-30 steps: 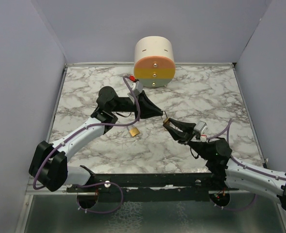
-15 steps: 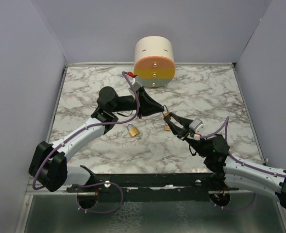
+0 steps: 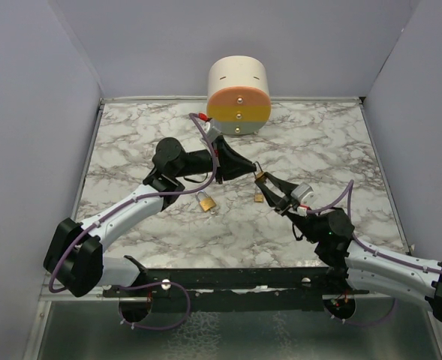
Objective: Lock with the key
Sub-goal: Lock the lock.
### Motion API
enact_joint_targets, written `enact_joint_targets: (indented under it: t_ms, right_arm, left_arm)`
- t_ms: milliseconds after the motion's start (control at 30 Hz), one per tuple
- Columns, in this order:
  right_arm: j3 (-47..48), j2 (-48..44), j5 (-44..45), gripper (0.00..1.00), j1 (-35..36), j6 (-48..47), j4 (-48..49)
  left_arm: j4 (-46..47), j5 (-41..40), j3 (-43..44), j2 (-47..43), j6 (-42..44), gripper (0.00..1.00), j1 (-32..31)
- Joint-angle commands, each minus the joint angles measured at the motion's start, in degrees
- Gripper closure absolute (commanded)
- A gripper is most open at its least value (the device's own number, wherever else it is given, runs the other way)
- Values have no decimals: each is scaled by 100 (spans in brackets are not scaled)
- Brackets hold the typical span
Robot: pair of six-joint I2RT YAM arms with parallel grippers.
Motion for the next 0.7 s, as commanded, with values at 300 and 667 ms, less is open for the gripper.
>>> enact_joint_targets:
  t_ms: [300,667]
  right_arm:
    - [471,-237,209,99,0,96,539]
    - [910,-221,56,99,8,-19,259]
  left_arm:
    - [-223,-149,-178,-92,231,100,-286]
    - [-1255,-796,-84,-56,1114,100,-522]
